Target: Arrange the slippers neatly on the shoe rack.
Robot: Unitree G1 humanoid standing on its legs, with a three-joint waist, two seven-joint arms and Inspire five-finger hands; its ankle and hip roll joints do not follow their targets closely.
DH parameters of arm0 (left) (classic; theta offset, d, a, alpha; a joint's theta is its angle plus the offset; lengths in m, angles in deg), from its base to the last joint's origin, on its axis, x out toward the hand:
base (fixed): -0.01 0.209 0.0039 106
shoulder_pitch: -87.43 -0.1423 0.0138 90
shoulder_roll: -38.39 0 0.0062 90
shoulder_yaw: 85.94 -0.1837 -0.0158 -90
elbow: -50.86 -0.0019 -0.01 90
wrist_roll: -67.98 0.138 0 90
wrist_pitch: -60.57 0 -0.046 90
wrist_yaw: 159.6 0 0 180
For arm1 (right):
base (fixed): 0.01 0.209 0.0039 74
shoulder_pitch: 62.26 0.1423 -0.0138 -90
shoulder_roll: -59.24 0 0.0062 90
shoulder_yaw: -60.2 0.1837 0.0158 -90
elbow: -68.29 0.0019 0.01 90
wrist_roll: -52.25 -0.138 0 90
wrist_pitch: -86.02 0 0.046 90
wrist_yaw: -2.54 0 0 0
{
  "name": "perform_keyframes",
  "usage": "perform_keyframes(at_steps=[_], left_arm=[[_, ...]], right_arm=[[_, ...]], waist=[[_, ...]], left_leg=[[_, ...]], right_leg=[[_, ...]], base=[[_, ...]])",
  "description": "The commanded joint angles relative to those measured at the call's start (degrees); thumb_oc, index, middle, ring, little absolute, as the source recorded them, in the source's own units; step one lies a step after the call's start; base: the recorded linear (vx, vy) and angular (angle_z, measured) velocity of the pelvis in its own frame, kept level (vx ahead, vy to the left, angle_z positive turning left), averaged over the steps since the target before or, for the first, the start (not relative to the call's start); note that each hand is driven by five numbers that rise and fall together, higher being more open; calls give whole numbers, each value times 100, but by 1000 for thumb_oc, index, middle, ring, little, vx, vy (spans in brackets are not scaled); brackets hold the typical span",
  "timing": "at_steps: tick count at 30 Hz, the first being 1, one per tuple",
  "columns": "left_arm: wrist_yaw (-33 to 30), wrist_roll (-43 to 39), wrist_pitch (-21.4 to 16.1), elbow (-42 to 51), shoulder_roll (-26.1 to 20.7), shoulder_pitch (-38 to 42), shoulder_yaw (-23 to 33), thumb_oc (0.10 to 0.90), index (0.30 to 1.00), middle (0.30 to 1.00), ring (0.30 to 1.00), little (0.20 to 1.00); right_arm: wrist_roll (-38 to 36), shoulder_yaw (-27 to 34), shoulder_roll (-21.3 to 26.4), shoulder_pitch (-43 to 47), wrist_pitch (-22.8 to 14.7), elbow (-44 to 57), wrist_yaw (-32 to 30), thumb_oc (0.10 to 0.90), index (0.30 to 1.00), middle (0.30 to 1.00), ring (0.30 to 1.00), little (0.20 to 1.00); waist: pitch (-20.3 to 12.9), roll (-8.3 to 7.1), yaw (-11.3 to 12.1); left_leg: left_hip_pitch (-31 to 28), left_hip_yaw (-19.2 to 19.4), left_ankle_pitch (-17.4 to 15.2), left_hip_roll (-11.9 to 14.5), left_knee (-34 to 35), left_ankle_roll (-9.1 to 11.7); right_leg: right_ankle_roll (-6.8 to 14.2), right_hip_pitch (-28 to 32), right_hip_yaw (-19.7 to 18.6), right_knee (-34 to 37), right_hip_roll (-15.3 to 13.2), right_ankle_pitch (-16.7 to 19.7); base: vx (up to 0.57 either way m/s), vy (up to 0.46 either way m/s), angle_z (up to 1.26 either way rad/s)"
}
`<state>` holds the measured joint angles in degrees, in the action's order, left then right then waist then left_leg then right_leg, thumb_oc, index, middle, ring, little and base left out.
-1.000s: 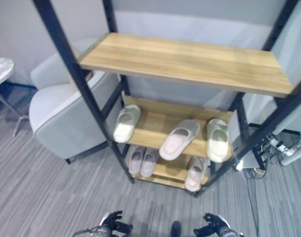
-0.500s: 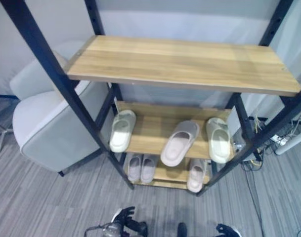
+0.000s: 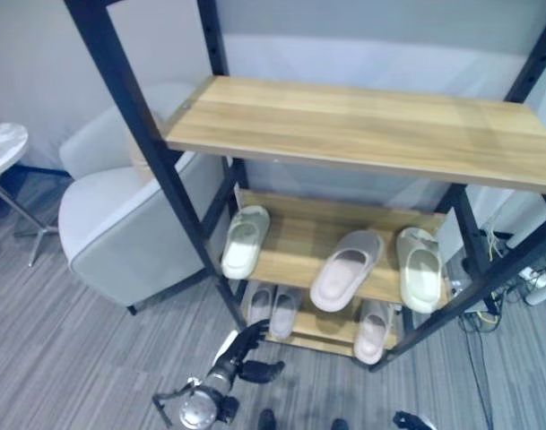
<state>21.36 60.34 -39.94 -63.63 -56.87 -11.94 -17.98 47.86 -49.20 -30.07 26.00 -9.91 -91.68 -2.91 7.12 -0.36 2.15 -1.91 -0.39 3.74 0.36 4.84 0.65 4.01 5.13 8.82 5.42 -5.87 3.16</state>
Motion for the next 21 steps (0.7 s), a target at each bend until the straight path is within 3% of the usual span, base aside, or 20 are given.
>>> perform_keyframes(at_steps=[1, 13, 16, 21], left_arm=[[344, -603, -491, 1199, -305, 154, 143, 800, 900, 900, 900, 900], [98, -492, -631, 2379, -422, 459, 211, 800, 900, 900, 900, 900], [-194, -187, -687, 2517, -399, 751, 218, 800, 900, 900, 900, 900], [-1211, 757, -739, 2337, -232, 1847, 161, 800, 900, 900, 900, 900]], right_arm=[[205, -9, 139, 323, -159, 44, -30, 800, 900, 900, 900, 900], [203, -82, 65, 266, -170, 154, -95, 800, 900, 900, 900, 900], [198, -99, 48, 195, -184, 196, -124, 800, 900, 900, 900, 900], [138, -151, 28, -7, -221, 233, -199, 800, 900, 900, 900, 900]], waist=[[-89, -43, 225], [-80, -6, 189], [-91, 2, 129], [-116, 5, -90]], left_leg=[[-34, -110, -377, 65, 13, 161], [-65, -146, -360, 133, 16, 220], [-54, -122, -371, 149, 16, 234], [-70, 36, -517, 193, 16, 258]], right_leg=[[262, 83, 65, -174, -125, -306], [221, 187, 162, -64, -37, -346], [221, 162, 149, -42, -23, -343], [271, 68, 38, -42, -11, -373]], base=[[19, -34, 1], [11, -28, 6], [0, 0, 0], [42, -11, -4]])
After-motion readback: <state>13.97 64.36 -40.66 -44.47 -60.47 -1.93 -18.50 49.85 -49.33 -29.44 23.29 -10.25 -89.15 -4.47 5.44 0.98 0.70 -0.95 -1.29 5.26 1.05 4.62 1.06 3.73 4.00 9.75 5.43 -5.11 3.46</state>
